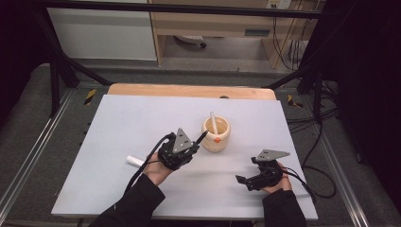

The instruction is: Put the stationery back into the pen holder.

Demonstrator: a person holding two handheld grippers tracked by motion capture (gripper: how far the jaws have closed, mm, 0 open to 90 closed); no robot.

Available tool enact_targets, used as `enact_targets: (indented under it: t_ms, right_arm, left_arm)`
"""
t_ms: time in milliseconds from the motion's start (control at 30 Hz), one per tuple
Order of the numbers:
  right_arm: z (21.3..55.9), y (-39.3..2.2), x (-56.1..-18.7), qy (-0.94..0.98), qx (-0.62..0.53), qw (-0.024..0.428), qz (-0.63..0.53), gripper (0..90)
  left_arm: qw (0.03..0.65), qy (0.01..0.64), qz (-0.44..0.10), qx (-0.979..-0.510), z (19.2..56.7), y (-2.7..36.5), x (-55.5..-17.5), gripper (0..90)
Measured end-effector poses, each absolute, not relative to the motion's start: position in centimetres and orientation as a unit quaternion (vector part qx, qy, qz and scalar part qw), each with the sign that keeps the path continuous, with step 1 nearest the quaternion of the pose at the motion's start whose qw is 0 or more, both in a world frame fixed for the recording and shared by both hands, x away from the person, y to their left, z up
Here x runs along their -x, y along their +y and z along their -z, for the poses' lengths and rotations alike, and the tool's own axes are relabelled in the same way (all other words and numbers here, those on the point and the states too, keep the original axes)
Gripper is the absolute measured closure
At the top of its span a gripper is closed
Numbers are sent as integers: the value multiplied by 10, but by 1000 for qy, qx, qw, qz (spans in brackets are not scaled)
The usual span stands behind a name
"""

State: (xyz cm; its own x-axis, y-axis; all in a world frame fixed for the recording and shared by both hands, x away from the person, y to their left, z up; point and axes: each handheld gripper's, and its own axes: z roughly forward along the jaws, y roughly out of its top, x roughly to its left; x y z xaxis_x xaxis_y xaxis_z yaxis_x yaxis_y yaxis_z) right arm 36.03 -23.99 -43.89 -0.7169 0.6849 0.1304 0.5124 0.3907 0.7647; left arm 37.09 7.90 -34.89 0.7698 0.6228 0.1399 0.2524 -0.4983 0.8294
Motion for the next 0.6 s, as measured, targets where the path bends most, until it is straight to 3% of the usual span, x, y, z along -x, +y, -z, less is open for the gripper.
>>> enact_targets:
  t_ms: [600]
  right_arm:
    - [440,-247,-362,830,-364,111,-408,1]
  left_arm:
    - [454,298,-208,-814,325,48,-403,791]
